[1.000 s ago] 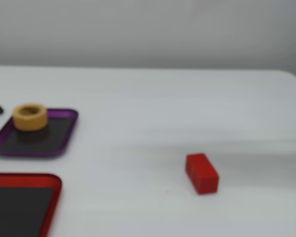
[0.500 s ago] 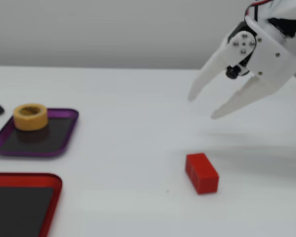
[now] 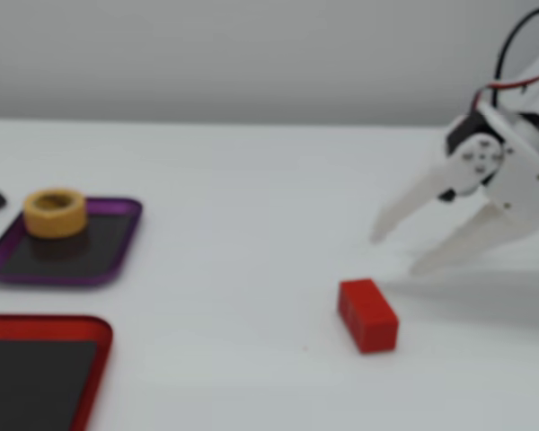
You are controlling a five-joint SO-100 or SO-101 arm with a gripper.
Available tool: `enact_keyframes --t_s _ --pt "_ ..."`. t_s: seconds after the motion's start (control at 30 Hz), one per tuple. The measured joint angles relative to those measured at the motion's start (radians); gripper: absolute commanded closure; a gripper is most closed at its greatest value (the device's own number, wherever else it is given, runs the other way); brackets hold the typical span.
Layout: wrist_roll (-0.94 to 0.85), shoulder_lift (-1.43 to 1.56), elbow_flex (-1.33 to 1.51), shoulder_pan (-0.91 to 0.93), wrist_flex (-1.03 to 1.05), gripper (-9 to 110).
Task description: Grasp a tape and put it in the right purple dish.
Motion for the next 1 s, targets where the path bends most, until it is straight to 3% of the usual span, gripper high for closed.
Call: enact_keyframes --t_s 0.27,0.43,1.0 --pt "0.005 0.069 0.018 -0.048 0.163 90" --pt "0.003 0.072 0.023 -0.046 0.184 103" --pt "0.003 0.072 0.031 -0.046 0.186 102"
